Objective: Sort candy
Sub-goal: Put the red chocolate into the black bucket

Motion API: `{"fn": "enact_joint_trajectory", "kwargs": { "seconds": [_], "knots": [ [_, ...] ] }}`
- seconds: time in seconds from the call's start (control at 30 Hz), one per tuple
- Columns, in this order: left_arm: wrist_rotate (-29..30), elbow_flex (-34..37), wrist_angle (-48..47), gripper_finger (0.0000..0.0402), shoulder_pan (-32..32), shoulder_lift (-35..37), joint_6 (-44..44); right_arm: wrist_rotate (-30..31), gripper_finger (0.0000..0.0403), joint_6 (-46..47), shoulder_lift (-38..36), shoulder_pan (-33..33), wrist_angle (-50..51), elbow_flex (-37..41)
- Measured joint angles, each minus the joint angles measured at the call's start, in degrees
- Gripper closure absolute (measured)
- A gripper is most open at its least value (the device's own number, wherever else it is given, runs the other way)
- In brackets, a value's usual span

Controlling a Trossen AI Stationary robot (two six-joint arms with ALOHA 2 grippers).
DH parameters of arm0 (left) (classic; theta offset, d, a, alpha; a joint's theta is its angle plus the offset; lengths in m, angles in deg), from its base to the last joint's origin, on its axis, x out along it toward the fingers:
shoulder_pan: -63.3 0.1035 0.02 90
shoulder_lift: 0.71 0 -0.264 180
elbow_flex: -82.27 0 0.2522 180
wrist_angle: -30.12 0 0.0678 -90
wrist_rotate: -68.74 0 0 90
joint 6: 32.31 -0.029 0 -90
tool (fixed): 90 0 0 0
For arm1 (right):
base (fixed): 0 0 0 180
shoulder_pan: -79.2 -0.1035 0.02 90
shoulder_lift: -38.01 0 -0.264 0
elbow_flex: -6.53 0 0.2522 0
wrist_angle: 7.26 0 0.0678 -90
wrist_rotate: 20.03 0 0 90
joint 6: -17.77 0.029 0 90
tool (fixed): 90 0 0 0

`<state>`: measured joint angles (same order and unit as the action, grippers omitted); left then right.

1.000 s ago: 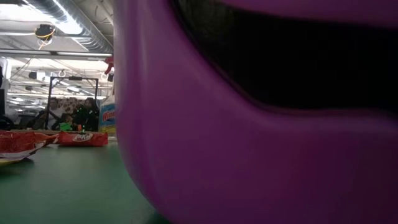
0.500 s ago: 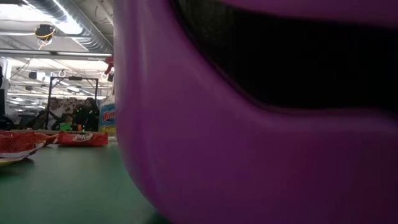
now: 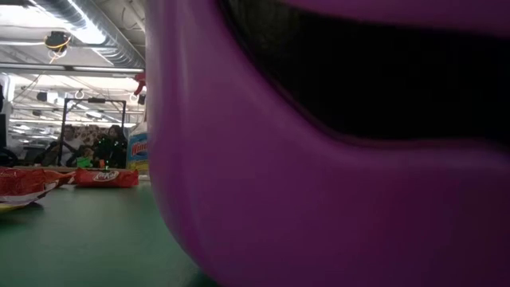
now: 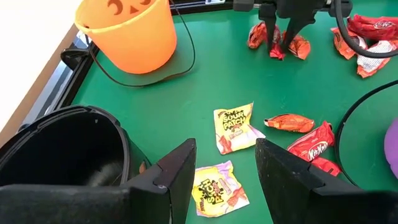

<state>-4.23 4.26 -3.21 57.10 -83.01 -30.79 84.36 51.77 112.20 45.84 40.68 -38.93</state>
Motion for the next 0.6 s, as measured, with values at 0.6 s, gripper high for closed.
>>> {"fn": "enact_joint_trajectory", "kwargs": {
  "seconds": [0.6],
  "knots": [
    [0.0,0.0,1.6,0.0244,-0.6,0.0,-0.5,5.6,0.0392,-4.9,-1.9,0.0,4.9,-9.3]
  ]
}}
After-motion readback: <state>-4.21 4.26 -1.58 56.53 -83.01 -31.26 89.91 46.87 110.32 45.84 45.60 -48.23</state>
